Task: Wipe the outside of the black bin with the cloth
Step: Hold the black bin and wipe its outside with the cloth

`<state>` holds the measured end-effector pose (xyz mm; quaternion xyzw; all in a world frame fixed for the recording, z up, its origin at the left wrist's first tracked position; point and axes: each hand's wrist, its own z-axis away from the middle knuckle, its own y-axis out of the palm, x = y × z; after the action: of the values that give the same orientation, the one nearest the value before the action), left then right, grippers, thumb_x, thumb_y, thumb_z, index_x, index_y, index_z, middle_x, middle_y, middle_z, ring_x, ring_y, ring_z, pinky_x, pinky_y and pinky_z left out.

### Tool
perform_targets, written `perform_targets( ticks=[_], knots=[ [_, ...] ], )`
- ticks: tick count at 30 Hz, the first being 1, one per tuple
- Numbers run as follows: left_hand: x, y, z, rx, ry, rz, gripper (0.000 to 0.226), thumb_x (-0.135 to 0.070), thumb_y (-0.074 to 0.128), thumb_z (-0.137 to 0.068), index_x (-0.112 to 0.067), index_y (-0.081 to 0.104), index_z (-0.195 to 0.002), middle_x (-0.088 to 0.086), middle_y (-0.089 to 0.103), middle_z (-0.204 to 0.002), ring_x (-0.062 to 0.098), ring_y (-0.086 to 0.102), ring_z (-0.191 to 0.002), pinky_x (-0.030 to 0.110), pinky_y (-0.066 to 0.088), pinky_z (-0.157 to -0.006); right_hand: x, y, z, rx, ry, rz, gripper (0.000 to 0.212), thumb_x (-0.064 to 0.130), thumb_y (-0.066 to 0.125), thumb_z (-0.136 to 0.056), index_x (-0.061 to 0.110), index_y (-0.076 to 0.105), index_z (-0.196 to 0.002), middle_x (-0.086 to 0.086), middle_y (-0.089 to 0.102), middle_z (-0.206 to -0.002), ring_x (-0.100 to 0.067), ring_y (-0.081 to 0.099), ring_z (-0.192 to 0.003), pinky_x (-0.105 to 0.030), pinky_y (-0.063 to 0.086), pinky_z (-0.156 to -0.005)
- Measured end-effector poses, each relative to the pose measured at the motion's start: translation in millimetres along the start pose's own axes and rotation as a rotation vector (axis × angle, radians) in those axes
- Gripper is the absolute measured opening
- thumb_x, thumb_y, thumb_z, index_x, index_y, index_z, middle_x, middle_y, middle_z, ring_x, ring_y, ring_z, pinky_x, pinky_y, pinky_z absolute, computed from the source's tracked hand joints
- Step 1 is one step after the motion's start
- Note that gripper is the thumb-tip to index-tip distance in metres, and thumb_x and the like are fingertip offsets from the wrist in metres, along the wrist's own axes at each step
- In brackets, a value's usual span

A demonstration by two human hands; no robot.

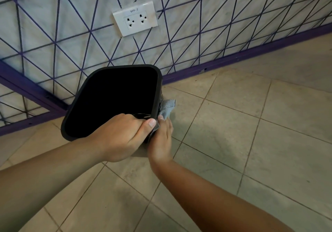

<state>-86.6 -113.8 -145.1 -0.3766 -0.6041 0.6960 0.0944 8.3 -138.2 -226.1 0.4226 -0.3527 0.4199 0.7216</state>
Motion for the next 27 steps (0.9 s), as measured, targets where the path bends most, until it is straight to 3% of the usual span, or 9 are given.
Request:
perform_targets(
  ticks=[3,7,11,13,16,21,23,25,27],
  knots=[
    [2,2,1,0.001,-0.01,0.032,0.051,-0.043,0.028,-0.104,-0.043,0.044,-0.056,-0.028,0.055,-0.057,-0.002,0.055,-0.049,0.007,0.036,-0.052,-6,-1,16,0.061,-0.068,0.05,0.088,0.069,0.034,-0.094,0.026,0.038,-0.17,0.005,0.032,-0.174,-0.009,0.026,-0.165,-0.039,0.024,-0.139],
    [4,2,2,-0.005,-0.033,0.034,0.052,-0.046,0.026,-0.104,-0.038,0.042,-0.054,-0.025,0.054,-0.055,0.002,0.052,-0.047,0.009,0.035,-0.05,-13,-7,0,-0.008,-0.031,0.037,0.052,0.038,0.03,-0.119,0.023,0.037,-0.169,0.0,0.029,-0.177,-0.016,0.023,-0.169,-0.041,0.019,-0.141],
    [2,0,1,0.021,-0.038,0.043,0.046,-0.049,0.023,-0.102,-0.05,0.051,-0.065,-0.027,0.056,-0.057,0.0,0.054,-0.049,0.01,0.036,-0.051,-11,0,6,0.031,-0.075,0.086,0.082,0.066,0.032,-0.101,0.024,0.037,-0.171,0.005,0.029,-0.176,-0.011,0.024,-0.167,-0.033,0.023,-0.137],
    [4,1,1,0.013,-0.048,0.044,0.052,-0.05,0.024,-0.102,-0.036,0.043,-0.055,-0.021,0.054,-0.055,0.004,0.052,-0.047,0.012,0.035,-0.05,-14,-5,6,0.052,-0.1,0.122,0.067,0.053,0.029,-0.112,0.019,0.039,-0.169,0.002,0.031,-0.175,-0.015,0.023,-0.167,-0.038,0.019,-0.14],
    [5,0,1,0.017,-0.077,0.05,0.054,-0.052,0.024,-0.101,-0.032,0.039,-0.053,-0.015,0.053,-0.054,0.009,0.051,-0.047,0.015,0.035,-0.05,-8,-11,-18,-0.012,0.058,0.036,0.053,0.03,0.03,-0.12,0.015,0.036,-0.17,-0.004,0.025,-0.18,-0.021,0.022,-0.17,-0.04,0.017,-0.141],
    [0,-2,0,0.046,-0.046,0.044,0.044,-0.044,0.026,-0.104,-0.056,0.051,-0.069,-0.025,0.057,-0.06,0.001,0.054,-0.05,0.009,0.035,-0.05,-6,-2,4,0.028,-0.011,0.049,0.074,0.055,0.031,-0.106,0.021,0.035,-0.172,0.012,0.03,-0.173,-0.015,0.023,-0.169,-0.044,0.021,-0.14],
    [1,-2,0,0.044,-0.047,0.035,0.044,-0.046,0.025,-0.104,-0.055,0.05,-0.069,-0.024,0.057,-0.061,0.004,0.053,-0.05,0.01,0.035,-0.05,-13,-8,2,0.029,-0.038,0.073,0.057,0.041,0.028,-0.118,0.019,0.036,-0.17,0.017,0.031,-0.163,-0.017,0.023,-0.168,-0.039,0.02,-0.14],
    [3,-2,-1,0.032,-0.058,0.027,0.045,-0.052,0.021,-0.102,-0.051,0.048,-0.066,-0.019,0.057,-0.062,0.009,0.053,-0.051,0.014,0.036,-0.051,-14,-10,-12,-0.01,0.02,0.067,0.053,0.029,0.028,-0.121,0.015,0.036,-0.171,0.006,0.028,-0.175,-0.019,0.025,-0.168,-0.026,0.023,-0.134],
    [3,-1,0,0.032,-0.055,0.023,0.045,-0.052,0.022,-0.102,-0.052,0.049,-0.066,-0.021,0.057,-0.062,0.007,0.054,-0.052,0.013,0.036,-0.052,-11,-5,-14,-0.029,0.101,0.015,0.056,0.032,0.032,-0.119,0.015,0.033,-0.172,-0.002,0.024,-0.181,-0.017,0.03,-0.165,-0.018,0.031,-0.12]
  ],
)
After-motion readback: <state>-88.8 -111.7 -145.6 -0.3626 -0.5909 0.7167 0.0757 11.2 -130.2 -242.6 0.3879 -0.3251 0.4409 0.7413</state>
